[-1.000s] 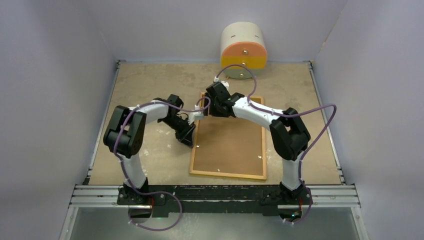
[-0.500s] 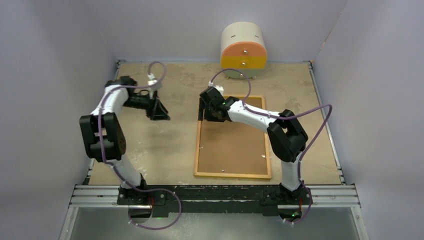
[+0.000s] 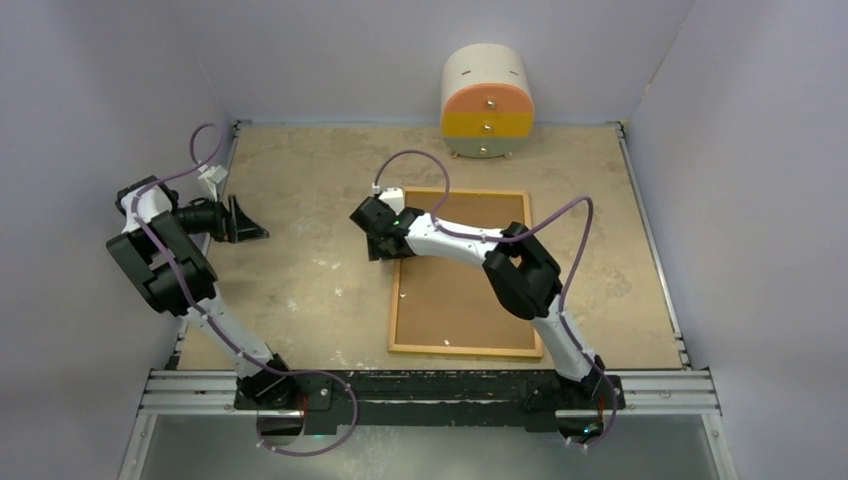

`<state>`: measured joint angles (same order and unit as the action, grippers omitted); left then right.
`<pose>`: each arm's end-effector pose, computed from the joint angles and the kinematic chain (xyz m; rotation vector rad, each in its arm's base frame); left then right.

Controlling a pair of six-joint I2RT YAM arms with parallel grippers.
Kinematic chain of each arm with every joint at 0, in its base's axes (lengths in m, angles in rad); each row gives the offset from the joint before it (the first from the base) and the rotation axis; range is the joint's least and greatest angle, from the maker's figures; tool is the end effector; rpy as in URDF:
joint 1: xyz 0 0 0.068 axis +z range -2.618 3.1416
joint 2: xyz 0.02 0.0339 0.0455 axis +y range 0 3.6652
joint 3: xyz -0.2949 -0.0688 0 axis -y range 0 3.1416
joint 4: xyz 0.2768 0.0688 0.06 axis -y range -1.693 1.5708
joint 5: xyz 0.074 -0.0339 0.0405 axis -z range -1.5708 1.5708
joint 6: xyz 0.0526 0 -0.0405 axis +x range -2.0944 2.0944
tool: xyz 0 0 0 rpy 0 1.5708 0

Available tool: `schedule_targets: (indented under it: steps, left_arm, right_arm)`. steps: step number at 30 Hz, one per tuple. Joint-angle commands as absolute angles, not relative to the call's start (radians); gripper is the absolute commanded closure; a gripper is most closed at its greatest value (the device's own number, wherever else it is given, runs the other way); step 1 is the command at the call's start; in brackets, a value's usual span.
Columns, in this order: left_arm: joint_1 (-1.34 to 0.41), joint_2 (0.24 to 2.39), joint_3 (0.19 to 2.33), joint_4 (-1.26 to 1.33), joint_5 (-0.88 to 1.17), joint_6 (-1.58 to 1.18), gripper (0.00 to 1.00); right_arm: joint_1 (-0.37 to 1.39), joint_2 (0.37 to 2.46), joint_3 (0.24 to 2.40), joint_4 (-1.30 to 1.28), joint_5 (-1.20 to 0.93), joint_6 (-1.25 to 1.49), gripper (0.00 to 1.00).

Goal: Put the photo into the frame
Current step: Adjust the photo frame at the center of the board, then turn over the photo frame at the center of the board.

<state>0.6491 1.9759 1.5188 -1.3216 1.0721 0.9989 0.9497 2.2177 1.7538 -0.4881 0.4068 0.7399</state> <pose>0.3391 0.1993 0.2192 0.2549 2.2460 -1.0832 0.3330 0.4295 0.1790 -0.0949 2.4293 0.2478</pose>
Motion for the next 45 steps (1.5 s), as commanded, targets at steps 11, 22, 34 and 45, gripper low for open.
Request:
schedule_targets:
  steps: [11, 22, 34, 45]
  left_arm:
    - [0.616, 1.739, 1.312, -0.997, 0.833, 0.699, 0.09]
    - [0.494, 1.645, 1.204, -0.913, 0.776, 0.669, 0.06]
    - [0.497, 1.55, 1.298, -0.988, 0.726, 0.68, 0.04]
    - [0.434, 1.449, 1.526, -1.092, 0.804, 0.585, 0.02]
  right_arm:
    - [1.035, 2.387, 1.982, -0.745, 0.672, 0.743, 0.58]
    - [1.056, 2.399, 2.21, -0.841, 0.655, 0.825, 1.0]
    - [1.054, 2.035, 2.177, -0.471, 0.287, 1.093, 1.0]
    - [0.983, 1.807, 1.932, -0.129, 0.051, 1.276, 1.0]
